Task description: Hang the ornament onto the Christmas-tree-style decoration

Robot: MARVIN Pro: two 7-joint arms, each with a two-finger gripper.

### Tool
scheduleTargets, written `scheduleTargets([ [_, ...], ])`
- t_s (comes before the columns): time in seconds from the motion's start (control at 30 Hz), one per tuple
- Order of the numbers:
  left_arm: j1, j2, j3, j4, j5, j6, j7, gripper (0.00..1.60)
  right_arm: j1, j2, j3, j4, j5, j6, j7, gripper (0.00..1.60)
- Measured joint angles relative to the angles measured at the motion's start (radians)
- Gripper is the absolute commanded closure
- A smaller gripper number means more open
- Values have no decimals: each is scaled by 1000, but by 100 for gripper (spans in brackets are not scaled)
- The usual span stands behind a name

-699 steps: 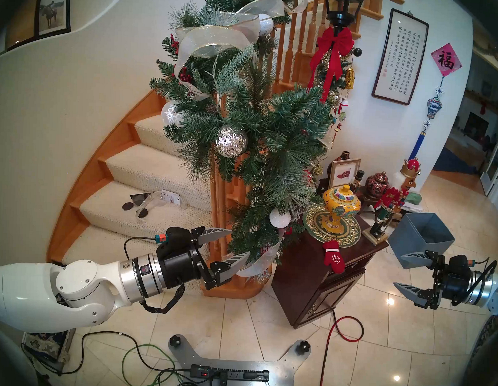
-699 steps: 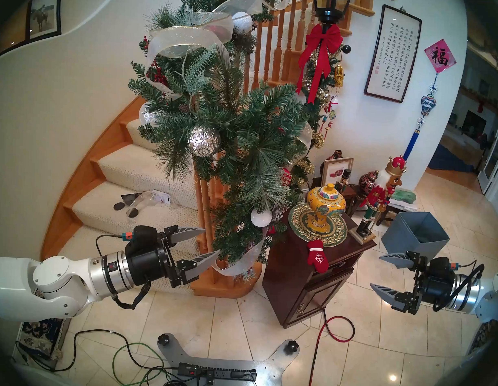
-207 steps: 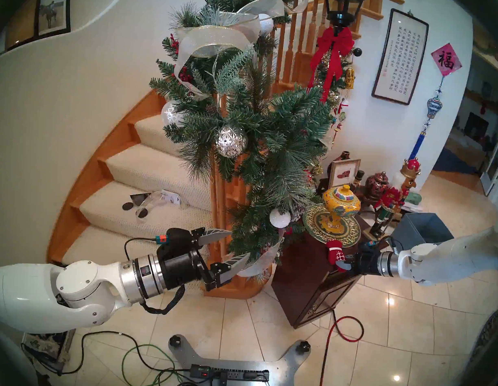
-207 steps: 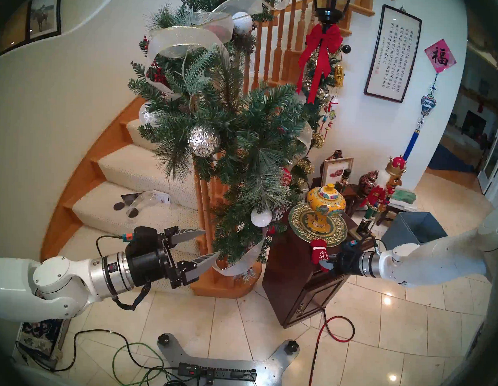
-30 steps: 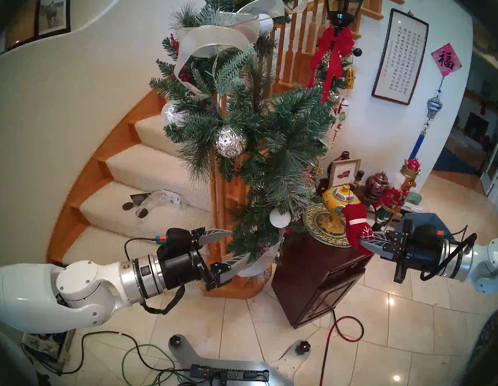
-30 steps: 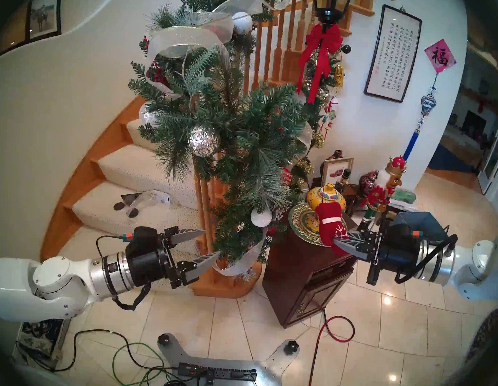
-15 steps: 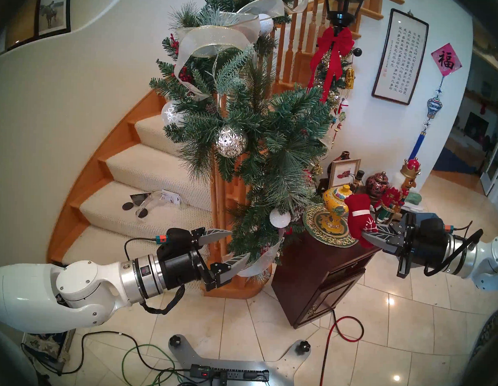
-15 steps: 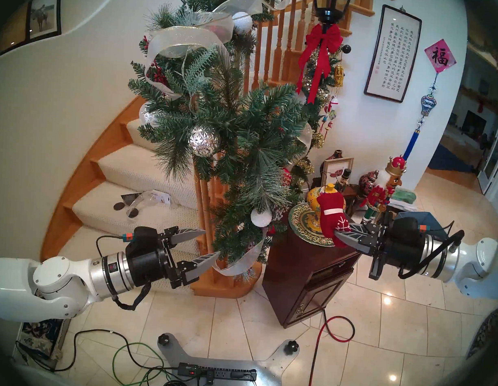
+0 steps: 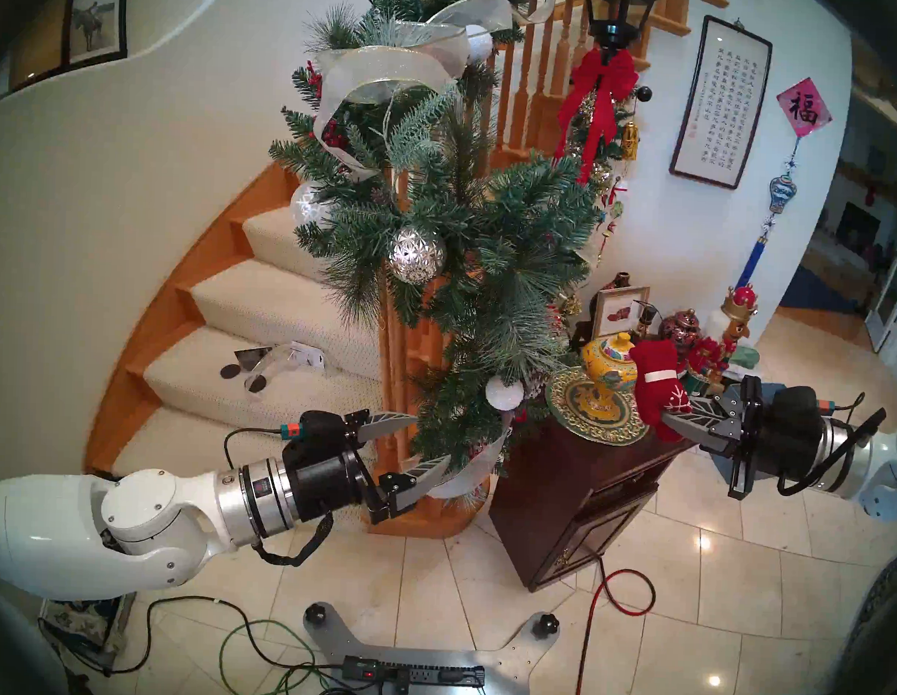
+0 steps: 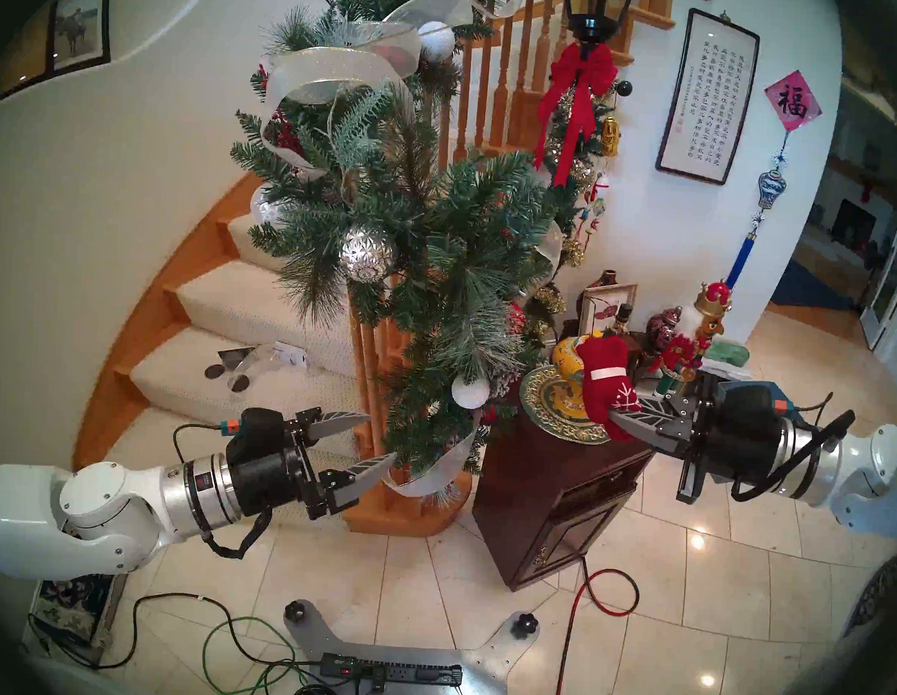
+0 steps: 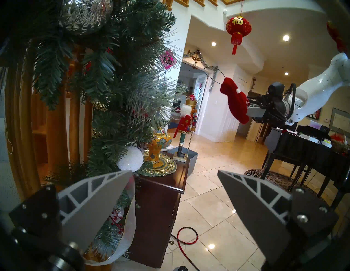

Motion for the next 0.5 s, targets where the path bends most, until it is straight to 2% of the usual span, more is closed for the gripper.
scheduleTargets([
  [0.5,0,0,0,0,0,0,0,0,150,-5,-51,-5,38,-1,91,160],
])
